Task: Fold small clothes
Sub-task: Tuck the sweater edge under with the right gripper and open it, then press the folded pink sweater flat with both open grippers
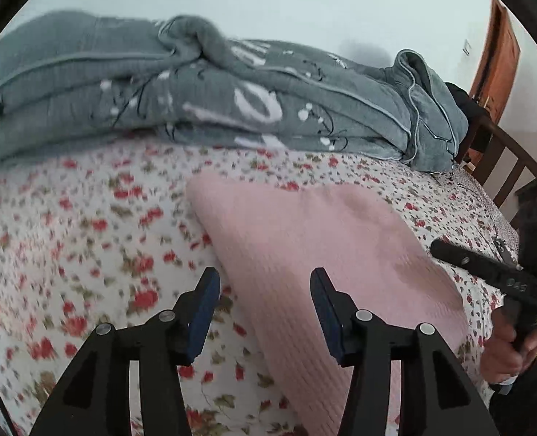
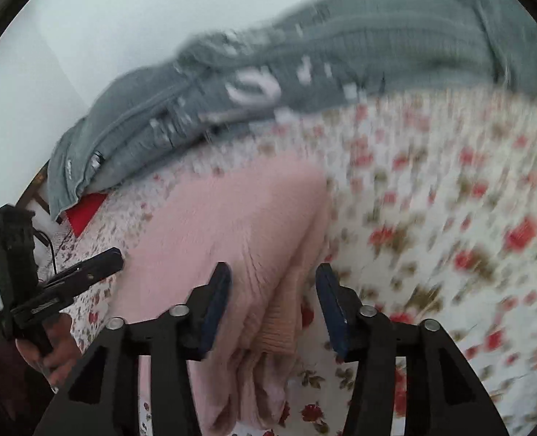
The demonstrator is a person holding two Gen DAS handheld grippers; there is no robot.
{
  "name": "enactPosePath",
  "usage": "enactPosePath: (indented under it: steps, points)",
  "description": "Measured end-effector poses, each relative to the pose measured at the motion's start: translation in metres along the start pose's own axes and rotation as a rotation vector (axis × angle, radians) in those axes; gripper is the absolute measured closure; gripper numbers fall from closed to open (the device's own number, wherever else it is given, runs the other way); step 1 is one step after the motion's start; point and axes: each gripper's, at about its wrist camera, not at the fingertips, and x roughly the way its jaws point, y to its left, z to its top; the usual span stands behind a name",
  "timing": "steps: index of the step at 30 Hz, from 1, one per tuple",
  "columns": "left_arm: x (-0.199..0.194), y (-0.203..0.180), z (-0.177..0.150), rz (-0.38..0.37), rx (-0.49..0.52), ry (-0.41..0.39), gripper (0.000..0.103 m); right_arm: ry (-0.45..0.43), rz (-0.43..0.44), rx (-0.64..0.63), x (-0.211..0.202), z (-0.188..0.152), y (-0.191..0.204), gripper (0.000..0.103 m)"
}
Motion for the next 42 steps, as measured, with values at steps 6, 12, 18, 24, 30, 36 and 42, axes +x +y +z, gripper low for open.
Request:
enactPosePath:
  steps: [6, 12, 18, 24, 30, 36, 42]
  points:
    - [0.002, -0.002, 0.009, -0.019, -0.029, -0.003, 0.053, 0.093, -0.088, -0.082, 0.038, -0.002, 0.021, 0.089]
    - [-0.002, 0.000, 0.001, -0.021, -0.016, -0.006, 0.053, -0.063, 0.047, 0.005, -0.002, 0.001, 0.006, 0.092]
    - [0.008, -0.002, 0.001, -0.087, -0.050, 0.001, 0.053, 0.065, -0.042, 0.015, 0.037, -0.012, -0.010, 0.084]
    - [0.017, -0.018, 0.015, -0.136, 0.020, -0.022, 0.053, -0.065, -0.045, -0.064, 0.008, 0.018, 0.010, 0.069]
    - [0.051, -0.029, -0.006, -0.097, 0.115, 0.079, 0.054, 0.059, -0.100, -0.120, 0.059, -0.007, 0.009, 0.070]
    - [0.048, -0.028, 0.005, -0.088, 0.146, 0.045, 0.053, 0.041, -0.062, -0.130, 0.043, 0.021, 0.016, 0.069]
    - [0.089, -0.003, 0.035, -0.096, 0.096, 0.107, 0.053, 0.095, -0.059, -0.104, 0.080, 0.041, 0.007, 0.069]
